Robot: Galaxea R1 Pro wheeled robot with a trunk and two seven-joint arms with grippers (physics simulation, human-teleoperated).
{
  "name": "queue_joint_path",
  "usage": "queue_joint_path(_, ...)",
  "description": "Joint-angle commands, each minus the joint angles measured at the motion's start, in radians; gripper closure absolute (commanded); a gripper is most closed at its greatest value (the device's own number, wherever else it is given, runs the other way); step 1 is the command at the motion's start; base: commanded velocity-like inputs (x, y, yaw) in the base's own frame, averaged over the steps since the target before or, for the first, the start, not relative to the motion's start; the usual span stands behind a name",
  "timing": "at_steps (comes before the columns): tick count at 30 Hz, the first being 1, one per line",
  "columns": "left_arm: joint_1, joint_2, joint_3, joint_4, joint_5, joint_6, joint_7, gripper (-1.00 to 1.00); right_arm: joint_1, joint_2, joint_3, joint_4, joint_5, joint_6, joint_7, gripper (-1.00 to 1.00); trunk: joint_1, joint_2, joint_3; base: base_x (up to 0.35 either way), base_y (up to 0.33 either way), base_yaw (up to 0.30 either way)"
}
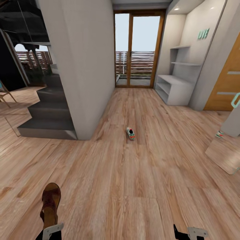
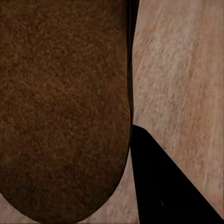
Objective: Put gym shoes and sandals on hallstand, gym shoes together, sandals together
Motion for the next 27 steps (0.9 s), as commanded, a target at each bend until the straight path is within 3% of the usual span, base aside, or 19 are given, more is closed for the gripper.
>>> queue_joint_path(1,-0.001,0.000,0.003,0.000,-0.005,-0.002,0.001,1.00,-0.001,0.000,-0.001,0.001,0.001,-0.003,0.000,-1.00,0.000,0.000,-0.001,0.339,0.000,0.000)
queue_joint_path(14,-0.001,-0.001,0.003,0.000,-0.005,-0.002,0.001,1.00,-0.001,0.000,-0.001,0.001,0.001,-0.002,0.000,-1.00,0.000,0.000,-0.001,0.339,0.000,0.000)
queue_joint_path(27,-0.001,-0.002,0.003,0.000,-0.005,-0.002,0.001,1.00,-0.001,0.000,-0.001,0.001,0.001,-0.002,0.000,-1.00,0.000,0.000,-0.001,0.337,-0.083,0.000)
